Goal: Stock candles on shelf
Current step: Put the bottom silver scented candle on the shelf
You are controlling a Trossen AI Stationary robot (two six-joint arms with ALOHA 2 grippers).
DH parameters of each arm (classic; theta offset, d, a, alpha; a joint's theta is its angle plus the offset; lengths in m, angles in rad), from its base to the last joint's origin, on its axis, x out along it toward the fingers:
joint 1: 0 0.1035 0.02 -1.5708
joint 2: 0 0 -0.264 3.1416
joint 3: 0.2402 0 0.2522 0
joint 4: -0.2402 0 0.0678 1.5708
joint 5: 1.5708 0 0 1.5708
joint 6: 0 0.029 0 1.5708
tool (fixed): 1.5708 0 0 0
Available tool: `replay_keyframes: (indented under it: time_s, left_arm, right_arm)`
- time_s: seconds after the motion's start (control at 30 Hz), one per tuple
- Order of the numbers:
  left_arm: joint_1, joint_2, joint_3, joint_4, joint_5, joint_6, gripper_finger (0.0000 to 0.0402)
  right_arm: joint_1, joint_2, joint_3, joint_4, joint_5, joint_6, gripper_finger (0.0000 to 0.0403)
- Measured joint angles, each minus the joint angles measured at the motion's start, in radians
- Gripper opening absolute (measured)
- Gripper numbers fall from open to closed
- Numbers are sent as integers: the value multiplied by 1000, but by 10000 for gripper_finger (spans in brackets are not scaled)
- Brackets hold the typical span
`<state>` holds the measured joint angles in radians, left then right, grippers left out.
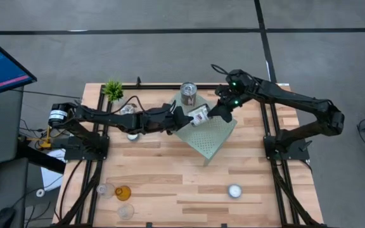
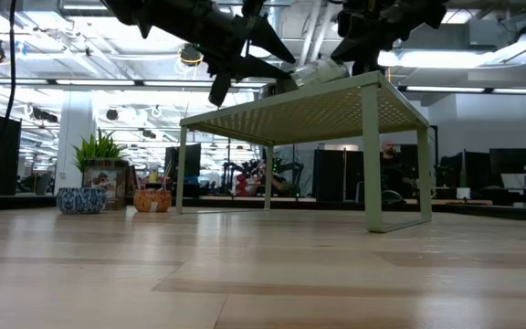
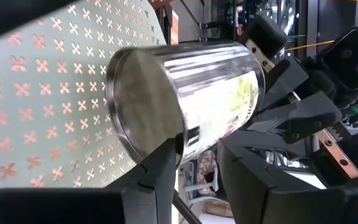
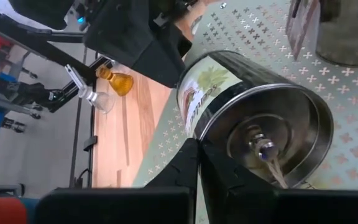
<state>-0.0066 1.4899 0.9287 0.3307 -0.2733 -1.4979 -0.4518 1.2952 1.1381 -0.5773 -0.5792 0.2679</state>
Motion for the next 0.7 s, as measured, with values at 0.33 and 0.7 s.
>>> replay_keyframes:
  time_s: [0.33,0.7]
  left_arm:
    - [-1,0,1,-21,27,21,119]
    - [-1,-3,3,-107,205,27,119]
  right_arm:
    - [81,-3,0,-14,66,22,0]
    - [134,1,46,-99,185,4,0]
